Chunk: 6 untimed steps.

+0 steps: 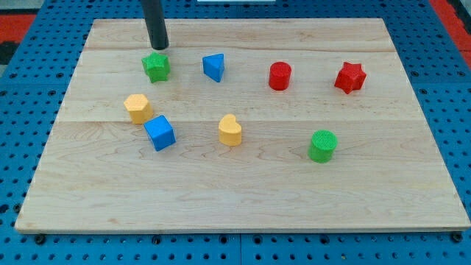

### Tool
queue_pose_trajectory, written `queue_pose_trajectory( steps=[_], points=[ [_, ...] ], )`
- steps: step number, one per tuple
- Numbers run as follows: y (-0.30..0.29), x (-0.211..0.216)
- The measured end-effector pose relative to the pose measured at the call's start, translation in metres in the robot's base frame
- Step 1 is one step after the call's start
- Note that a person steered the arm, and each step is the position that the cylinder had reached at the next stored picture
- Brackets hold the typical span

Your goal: Push the green star diagonally top right to the yellow hexagon

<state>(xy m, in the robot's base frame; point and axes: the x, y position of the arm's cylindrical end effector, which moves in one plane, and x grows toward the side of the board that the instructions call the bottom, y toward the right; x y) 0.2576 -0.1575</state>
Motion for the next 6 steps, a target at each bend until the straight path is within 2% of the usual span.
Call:
queue_pose_trajectory(
  steps=[1,2,4,5,6],
  points=[
    [-0.058,0.038],
    [-0.026,0.076],
    [0.139,0.081],
    [0.140,0.097],
    [0.085,0.121]
  ],
)
